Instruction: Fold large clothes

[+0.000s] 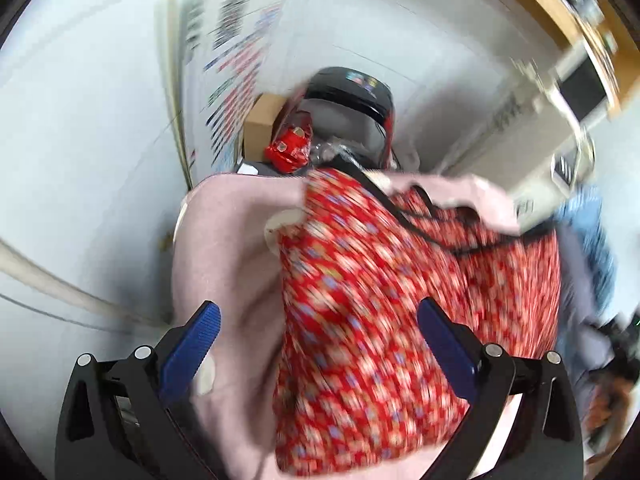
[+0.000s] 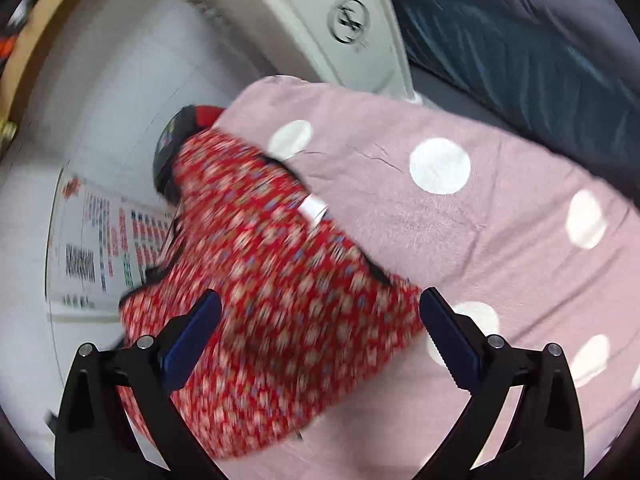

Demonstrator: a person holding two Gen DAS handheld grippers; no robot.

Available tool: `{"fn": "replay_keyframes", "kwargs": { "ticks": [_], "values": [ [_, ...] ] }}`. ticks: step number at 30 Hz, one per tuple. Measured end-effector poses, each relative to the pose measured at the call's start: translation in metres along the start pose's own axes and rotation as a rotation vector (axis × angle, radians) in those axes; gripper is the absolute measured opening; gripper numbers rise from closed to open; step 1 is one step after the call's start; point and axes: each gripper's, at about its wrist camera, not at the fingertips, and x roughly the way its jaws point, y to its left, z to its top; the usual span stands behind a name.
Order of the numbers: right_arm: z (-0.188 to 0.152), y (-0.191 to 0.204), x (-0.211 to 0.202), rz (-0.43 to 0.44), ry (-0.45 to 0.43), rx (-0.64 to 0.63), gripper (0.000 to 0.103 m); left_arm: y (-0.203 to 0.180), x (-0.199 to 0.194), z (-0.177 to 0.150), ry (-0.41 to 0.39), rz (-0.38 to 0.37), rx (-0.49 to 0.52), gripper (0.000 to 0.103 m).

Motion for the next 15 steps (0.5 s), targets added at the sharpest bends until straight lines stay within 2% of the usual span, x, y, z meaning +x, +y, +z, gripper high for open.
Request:
{"fn": "replay_keyframes", "kwargs": {
  "ticks": [2, 5, 7, 11, 15],
  "values": [
    [-0.021, 0.017, -0.015, -0.013, 0.005, -0.099, 0.098, -0.024, -0.007, -0.014, 0.038, -0.002, 0.056, 0.097],
    [-0.064, 0.035, -0.030, -0.043, 0.025, -0.240, 0.098, -0.048, -0.013, -0.036, 0.086, -0.075, 0.047, 0.097],
    [-0.099, 0.040, -0.033, -0.069, 0.056, -0.315, 0.098, -0.064, -0.015, -0.048, 0.106, -0.089, 0.076, 0.097],
    [-0.149, 0.044, -0.030, -0.108, 0.108, -0.396, 0.098, -0.098, -0.018, -0.078, 0.161, -0.076, 0.176, 0.097],
    [-0.176, 0.047, -0.042, -0.148, 0.092, -0.451, 0.098, -0.123, -0.022, -0.109, 0.199, -0.012, 0.296, 0.097]
  ]
}}
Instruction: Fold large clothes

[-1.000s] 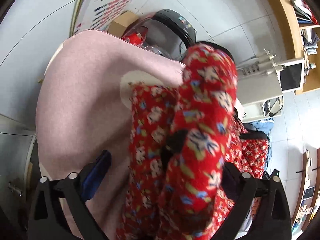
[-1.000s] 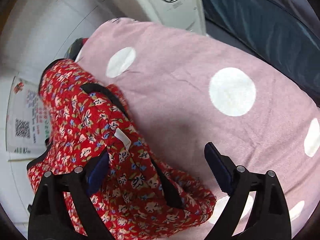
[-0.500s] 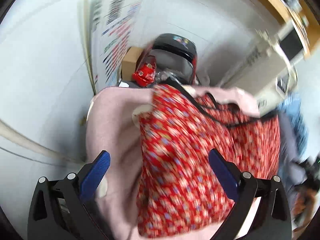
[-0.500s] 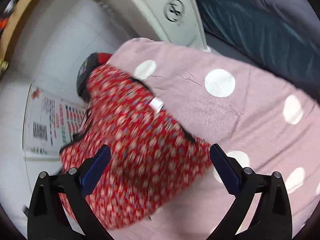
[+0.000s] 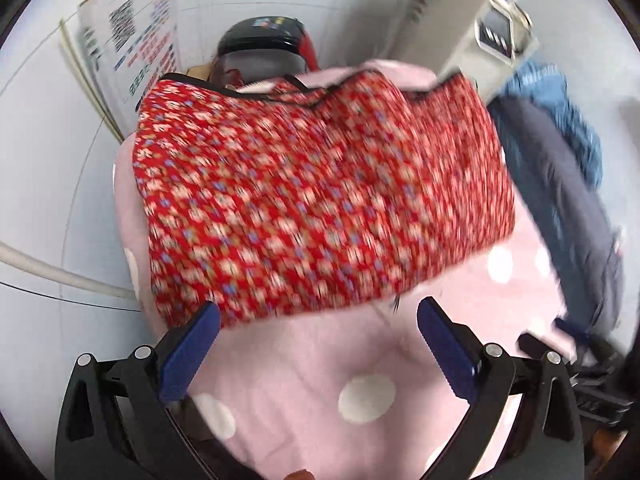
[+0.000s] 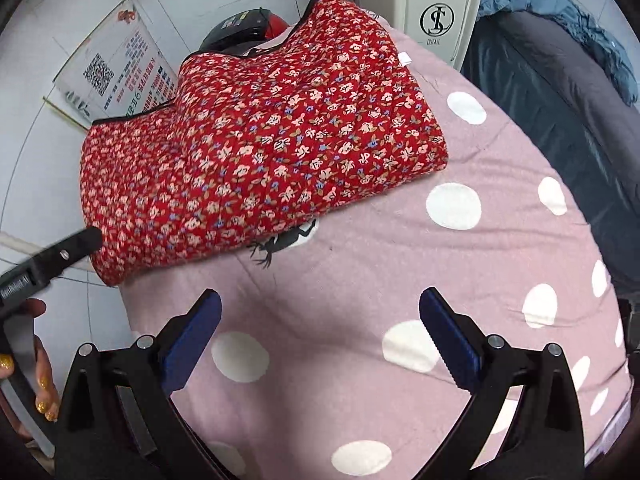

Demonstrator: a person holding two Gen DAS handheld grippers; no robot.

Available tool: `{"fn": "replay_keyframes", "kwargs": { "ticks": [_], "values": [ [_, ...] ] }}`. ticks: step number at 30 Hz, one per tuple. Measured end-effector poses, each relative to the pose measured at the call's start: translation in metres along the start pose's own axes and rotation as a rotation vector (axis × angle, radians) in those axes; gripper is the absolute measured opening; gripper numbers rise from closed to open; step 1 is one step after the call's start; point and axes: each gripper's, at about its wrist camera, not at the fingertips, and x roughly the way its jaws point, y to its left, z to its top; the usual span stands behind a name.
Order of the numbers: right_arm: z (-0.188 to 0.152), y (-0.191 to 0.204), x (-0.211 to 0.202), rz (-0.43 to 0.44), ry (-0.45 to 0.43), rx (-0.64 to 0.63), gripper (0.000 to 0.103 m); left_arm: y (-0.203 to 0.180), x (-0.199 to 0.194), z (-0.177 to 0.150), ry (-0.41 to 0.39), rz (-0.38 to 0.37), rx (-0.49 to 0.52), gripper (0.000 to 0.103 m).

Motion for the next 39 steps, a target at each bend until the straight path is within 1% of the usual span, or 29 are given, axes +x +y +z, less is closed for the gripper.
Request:
{"fn": "replay_keyframes", "kwargs": {
  "ticks": [1, 4, 7, 9, 12, 15, 23, 28, 34, 39],
  "values": [
    [-0.002, 0.004, -0.006, -0.012, -0.011, -0.021, 0.098, -0.004, 0.002, -0.005, 0.014, 0.007, 0.008, 0.097],
    [-0.001, 0.014, -0.025, -0.045, -0.047, -0.081, 0.098, -0.009, 0.003, -0.016, 0.058, -0.008, -0.004, 0.097],
    [-0.001, 0.019, -0.042, -0.068, -0.067, -0.116, 0.098, -0.013, -0.002, -0.017, 0.059, 0.010, -0.002, 0.097],
    [0.003, 0.021, -0.047, -0.046, -0.073, -0.111, 0.098, -0.015, -0.005, -0.016, 0.049, 0.031, 0.011, 0.097],
    [0.006, 0.023, -0.048, -0.033, -0.075, -0.109, 0.098, -0.016, -0.008, -0.014, 0.042, 0.060, 0.023, 0.097],
    [0.008, 0.025, -0.043, -0.041, -0.066, -0.121, 0.098, -0.016, -0.007, -0.013, 0.052, 0.067, 0.013, 0.097],
    [0.009, 0.019, -0.037, -0.048, -0.052, -0.095, 0.098, -0.016, 0.000, -0.013, 0.074, 0.056, 0.007, 0.097],
    [0.011, 0.016, -0.040, -0.035, -0.066, -0.081, 0.098, -0.016, -0.005, -0.011, 0.060, 0.053, 0.004, 0.097],
    [0.012, 0.019, -0.034, -0.027, -0.050, -0.091, 0.098, -0.016, -0.003, -0.013, 0.064, 0.056, 0.002, 0.097],
    [0.013, 0.025, -0.032, -0.038, -0.049, -0.111, 0.098, -0.017, 0.000, -0.014, 0.067, 0.064, 0.004, 0.097]
  ]
}}
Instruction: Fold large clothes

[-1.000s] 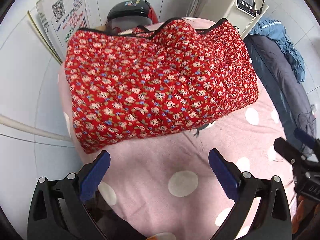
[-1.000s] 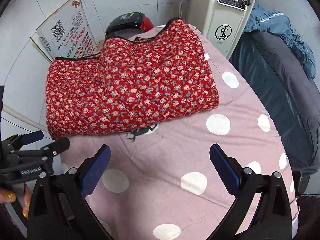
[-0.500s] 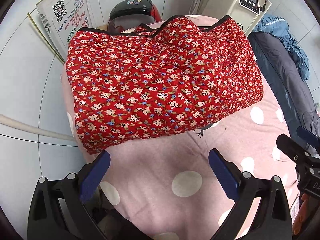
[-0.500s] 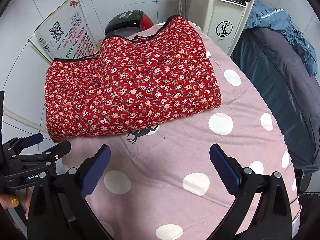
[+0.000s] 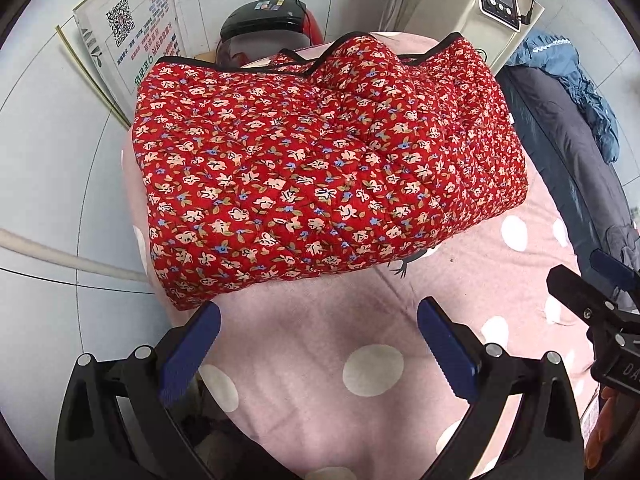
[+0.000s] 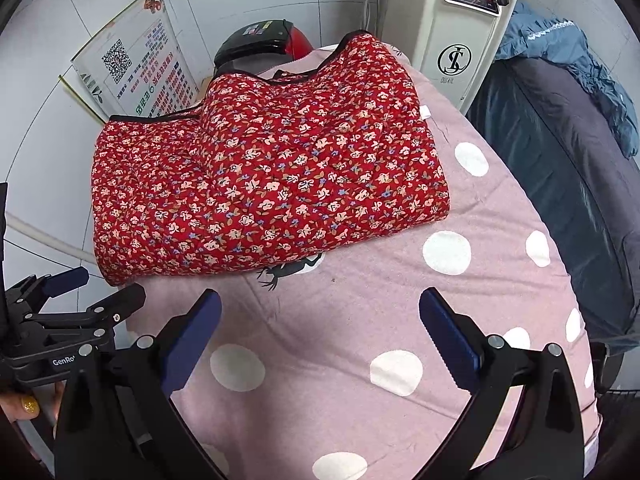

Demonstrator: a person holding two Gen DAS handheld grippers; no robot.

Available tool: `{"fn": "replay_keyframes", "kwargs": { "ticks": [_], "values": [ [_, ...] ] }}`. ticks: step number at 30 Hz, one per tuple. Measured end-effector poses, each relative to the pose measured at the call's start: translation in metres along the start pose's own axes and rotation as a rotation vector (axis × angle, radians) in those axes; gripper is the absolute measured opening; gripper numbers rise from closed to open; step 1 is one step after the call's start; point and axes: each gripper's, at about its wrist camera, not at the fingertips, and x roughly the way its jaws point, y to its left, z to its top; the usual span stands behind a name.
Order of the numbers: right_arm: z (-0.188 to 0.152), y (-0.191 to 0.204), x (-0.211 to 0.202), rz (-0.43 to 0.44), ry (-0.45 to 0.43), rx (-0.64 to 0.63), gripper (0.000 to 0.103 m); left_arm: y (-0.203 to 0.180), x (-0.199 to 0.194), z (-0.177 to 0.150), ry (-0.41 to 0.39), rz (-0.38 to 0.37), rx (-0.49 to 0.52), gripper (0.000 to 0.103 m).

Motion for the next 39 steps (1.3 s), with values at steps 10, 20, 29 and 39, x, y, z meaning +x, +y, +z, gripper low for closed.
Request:
{"fn": "replay_keyframes", "kwargs": {
  "ticks": [10, 20, 29, 39],
  "values": [
    [0.002, -0.001, -0.001, -0.003, -0.002, 0.006, 0.098, 0.004, -0.001, 0.003, -0.017, 0.047, -0.005, 0.097],
    [0.002, 0.003, 0.000, -0.002, 0.004, -0.011, 0.098, 0.005, -0.003, 0.001, -0.032, 0.091, 0.001, 0.097],
    [0.002, 0.007, 0.000, -0.001, 0.003, -0.021, 0.098, 0.004, -0.008, 0.004, -0.061, 0.164, 0.023, 0.097],
    [0.003, 0.011, 0.001, -0.007, 0.001, -0.028, 0.098, 0.007, -0.008, 0.003, -0.064, 0.170, -0.006, 0.097]
  ]
}}
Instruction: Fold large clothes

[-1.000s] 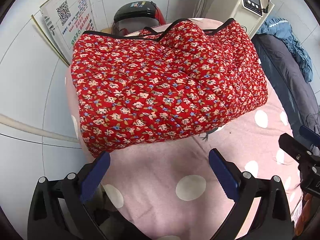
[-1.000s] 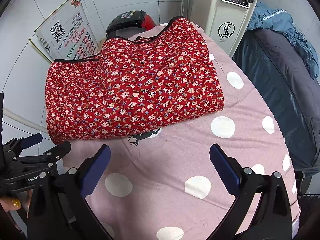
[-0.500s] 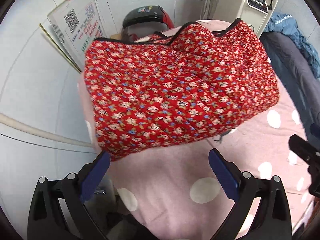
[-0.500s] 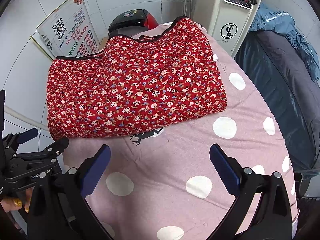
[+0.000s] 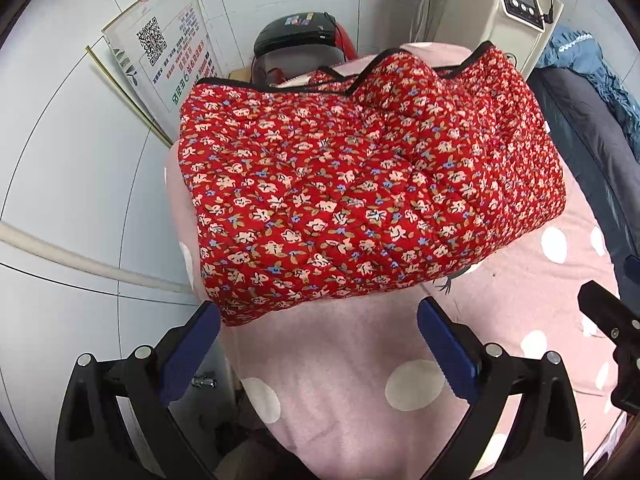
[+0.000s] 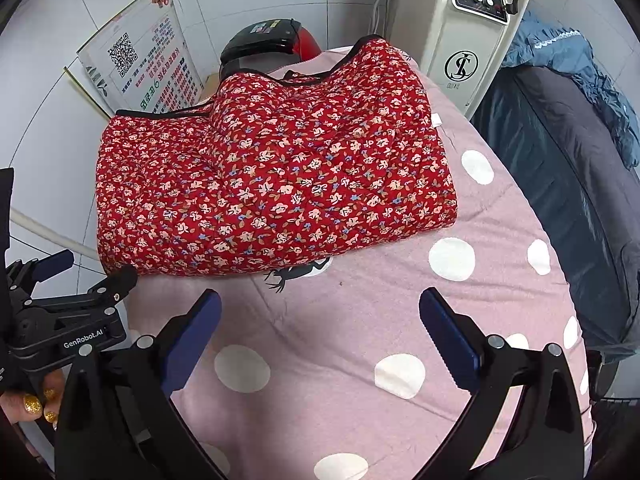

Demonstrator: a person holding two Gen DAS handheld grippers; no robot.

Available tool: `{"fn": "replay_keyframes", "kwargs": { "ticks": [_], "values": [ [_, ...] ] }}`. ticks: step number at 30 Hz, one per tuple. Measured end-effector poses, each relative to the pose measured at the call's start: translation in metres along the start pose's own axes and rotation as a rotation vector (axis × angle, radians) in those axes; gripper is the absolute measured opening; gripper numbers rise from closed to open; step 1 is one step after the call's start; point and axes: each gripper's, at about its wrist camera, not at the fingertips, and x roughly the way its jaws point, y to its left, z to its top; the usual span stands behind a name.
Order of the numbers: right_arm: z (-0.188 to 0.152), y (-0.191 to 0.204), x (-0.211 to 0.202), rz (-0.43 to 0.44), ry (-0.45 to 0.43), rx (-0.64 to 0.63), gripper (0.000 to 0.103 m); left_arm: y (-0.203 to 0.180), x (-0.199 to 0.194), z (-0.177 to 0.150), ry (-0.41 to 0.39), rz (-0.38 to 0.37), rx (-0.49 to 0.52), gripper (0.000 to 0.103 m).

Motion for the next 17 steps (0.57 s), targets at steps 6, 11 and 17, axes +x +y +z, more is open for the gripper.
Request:
{"fn": "replay_keyframes", "kwargs": {
  "ticks": [6, 11, 17],
  "values": [
    [-0.0003, 0.0015, 0.0012, -0.004, 0.004, -0.006, 0.098, -0.0007, 0.0012, -0.0007, 0.005, 0.000, 0.005, 0.097],
    [0.0008, 0.0044, 0.0006, -0.002, 0.004, -0.015, 0.098, 0.0001, 0.0055, -0.0011, 0.040, 0.009, 0.005, 0.097],
    [0.0007, 0.0080, 0.0002, -0.001, 0.005, -0.023, 0.098, -0.0011, 0.0028, -0.0044, 0.022, 0.024, 0.017, 0.097]
  ]
}}
